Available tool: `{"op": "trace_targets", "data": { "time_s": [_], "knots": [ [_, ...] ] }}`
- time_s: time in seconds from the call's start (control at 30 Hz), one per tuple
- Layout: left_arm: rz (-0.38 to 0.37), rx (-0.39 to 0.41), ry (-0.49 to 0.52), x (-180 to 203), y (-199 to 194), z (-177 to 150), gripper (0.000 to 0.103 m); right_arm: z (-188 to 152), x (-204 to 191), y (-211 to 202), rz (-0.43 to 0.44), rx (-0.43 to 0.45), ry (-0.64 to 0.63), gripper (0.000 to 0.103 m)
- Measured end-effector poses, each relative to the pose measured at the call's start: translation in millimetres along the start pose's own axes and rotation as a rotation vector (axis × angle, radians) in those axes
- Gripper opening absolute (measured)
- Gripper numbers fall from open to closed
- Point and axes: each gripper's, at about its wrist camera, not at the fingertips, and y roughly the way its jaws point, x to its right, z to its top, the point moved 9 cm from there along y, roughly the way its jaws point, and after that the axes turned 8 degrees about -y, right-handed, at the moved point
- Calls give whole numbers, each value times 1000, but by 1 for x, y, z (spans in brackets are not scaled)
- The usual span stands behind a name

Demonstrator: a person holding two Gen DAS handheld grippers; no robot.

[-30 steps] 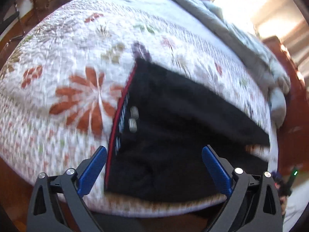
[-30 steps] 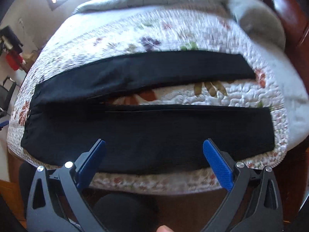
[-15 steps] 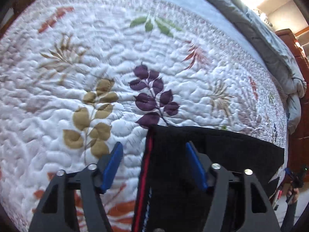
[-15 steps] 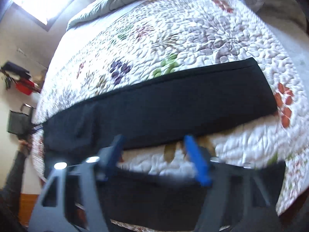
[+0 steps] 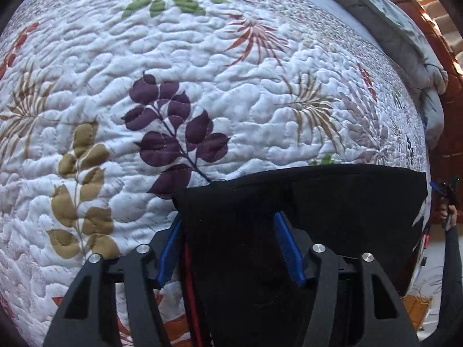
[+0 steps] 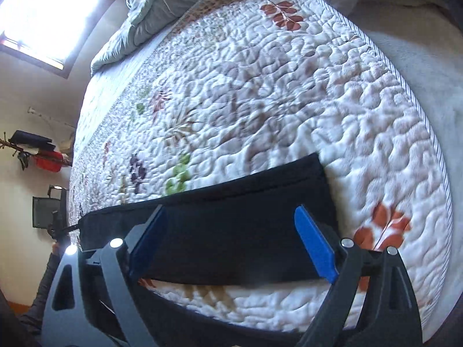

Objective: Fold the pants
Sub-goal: 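Grasp the waistband with the left tool while the right tool grasps the leg hems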

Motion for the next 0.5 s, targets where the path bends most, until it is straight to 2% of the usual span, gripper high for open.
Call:
{"op": "trace_targets", "data": {
  "time_s": [0.07, 0.17, 0.23, 0.33, 0.5],
  "knots": [
    [-30, -6, -41, -2, -1, 4, 60, 4, 10, 3, 2, -24, -4, 88],
    [-8, -4, -29, -3, -2, 2, 58, 11, 28, 9, -24, -51, -5, 88],
    [31, 6, -19, -2, 0, 2, 51, 14, 39, 13, -26, -69, -3, 88],
    [47, 16, -41, -5, 0, 4, 40, 16, 49, 21, -10, -88, -3, 89],
    [50, 30, -68, -9, -3, 4, 36, 17, 47, 36, 29, -114, -67, 92]
  ]
}}
